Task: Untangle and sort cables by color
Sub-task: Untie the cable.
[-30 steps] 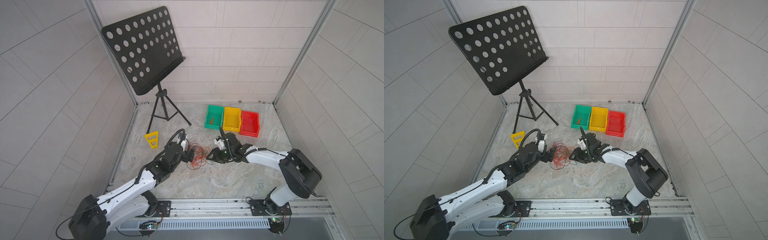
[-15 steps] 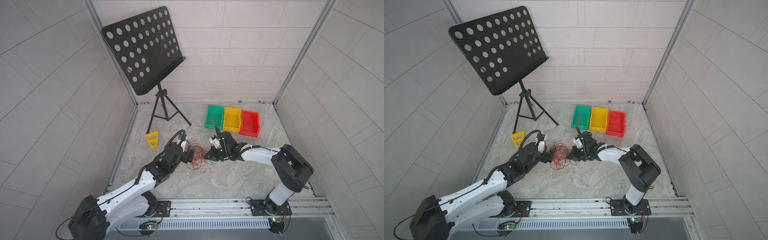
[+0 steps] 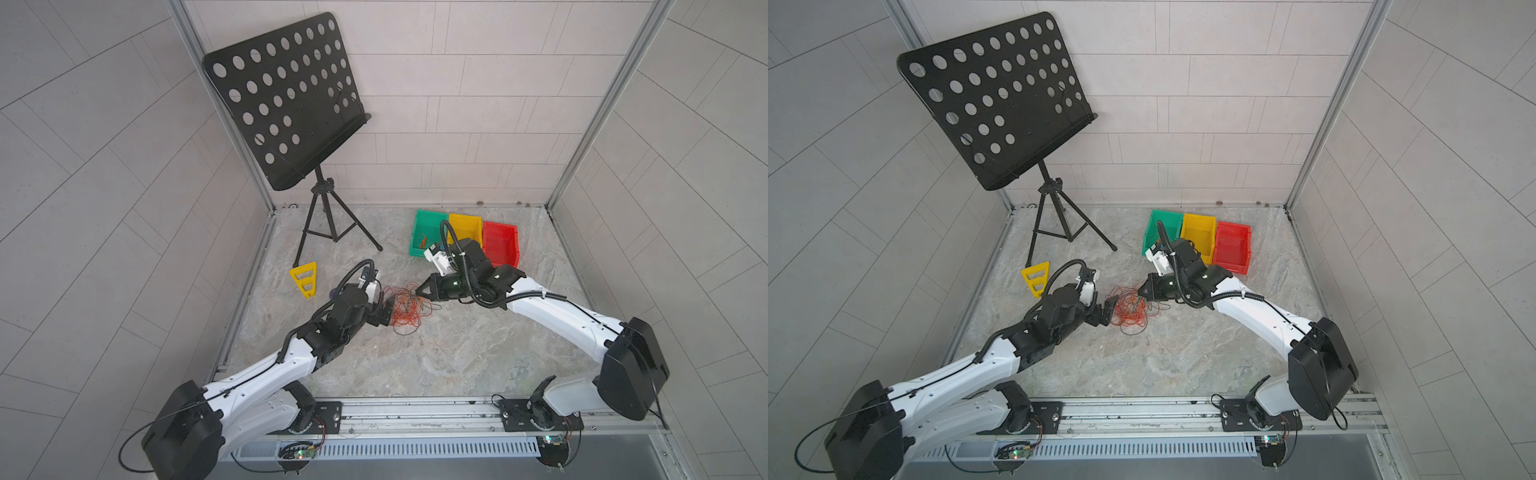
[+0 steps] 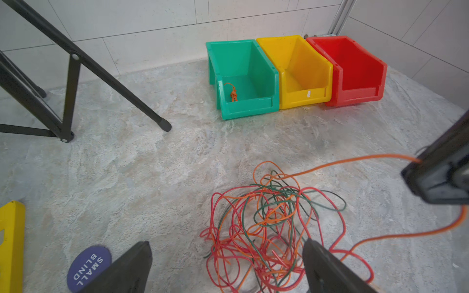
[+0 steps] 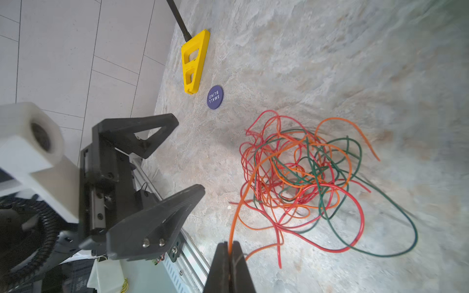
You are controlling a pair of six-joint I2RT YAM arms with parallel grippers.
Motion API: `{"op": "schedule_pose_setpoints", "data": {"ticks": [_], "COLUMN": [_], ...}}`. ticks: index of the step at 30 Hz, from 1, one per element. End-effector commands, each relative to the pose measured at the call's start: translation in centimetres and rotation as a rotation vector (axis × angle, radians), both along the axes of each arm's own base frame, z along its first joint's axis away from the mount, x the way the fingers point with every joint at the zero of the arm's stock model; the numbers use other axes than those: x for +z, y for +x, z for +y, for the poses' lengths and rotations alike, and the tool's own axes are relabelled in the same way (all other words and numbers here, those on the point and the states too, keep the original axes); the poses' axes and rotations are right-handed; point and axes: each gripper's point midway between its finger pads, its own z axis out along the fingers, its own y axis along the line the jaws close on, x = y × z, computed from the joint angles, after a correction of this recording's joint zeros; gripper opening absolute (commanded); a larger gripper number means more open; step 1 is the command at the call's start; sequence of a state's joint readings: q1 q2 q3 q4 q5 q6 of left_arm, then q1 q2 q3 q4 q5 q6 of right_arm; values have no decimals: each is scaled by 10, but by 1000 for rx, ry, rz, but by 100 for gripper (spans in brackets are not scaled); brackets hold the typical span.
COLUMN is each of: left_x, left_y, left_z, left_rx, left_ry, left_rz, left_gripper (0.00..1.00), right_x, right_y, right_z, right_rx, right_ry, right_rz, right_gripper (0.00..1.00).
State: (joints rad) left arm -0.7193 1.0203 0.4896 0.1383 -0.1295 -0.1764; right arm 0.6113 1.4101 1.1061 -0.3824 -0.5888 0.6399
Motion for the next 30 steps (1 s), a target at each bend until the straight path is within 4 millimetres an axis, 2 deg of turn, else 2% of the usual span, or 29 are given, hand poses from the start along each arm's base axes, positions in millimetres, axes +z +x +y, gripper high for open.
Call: {"op": "schedule_pose_setpoints", "data": {"ticks": [1, 8, 14, 21, 27, 30], "left_x": [24, 25, 9, -27, -66, -76], "left_y": [7, 14, 27, 37, 43, 44], "left_z": [-16, -41, -74, -105, -105, -103], "left_rx": [-38, -104, -172, -230, -195, -183], "left_ry": [-88, -161, -253, -326, -285, -274], "left_rz": [-39, -28, 16, 86, 149, 162], "left_gripper": [100, 100, 100, 100, 97, 96], "right_x": [16, 49, 68, 86, 119, 137], "right_y": [-5, 0, 1, 4, 7, 9], "right_z": [-14, -24, -27, -38, -56, -67], "right_rx": [15, -24, -35, -60, -90, -109], "right_ry": [-58, -26, 0, 8, 38, 54], "right_rz": [-56, -131, -175, -204, -263, -296], "right_gripper": [0, 0, 0, 0, 0, 0]}}
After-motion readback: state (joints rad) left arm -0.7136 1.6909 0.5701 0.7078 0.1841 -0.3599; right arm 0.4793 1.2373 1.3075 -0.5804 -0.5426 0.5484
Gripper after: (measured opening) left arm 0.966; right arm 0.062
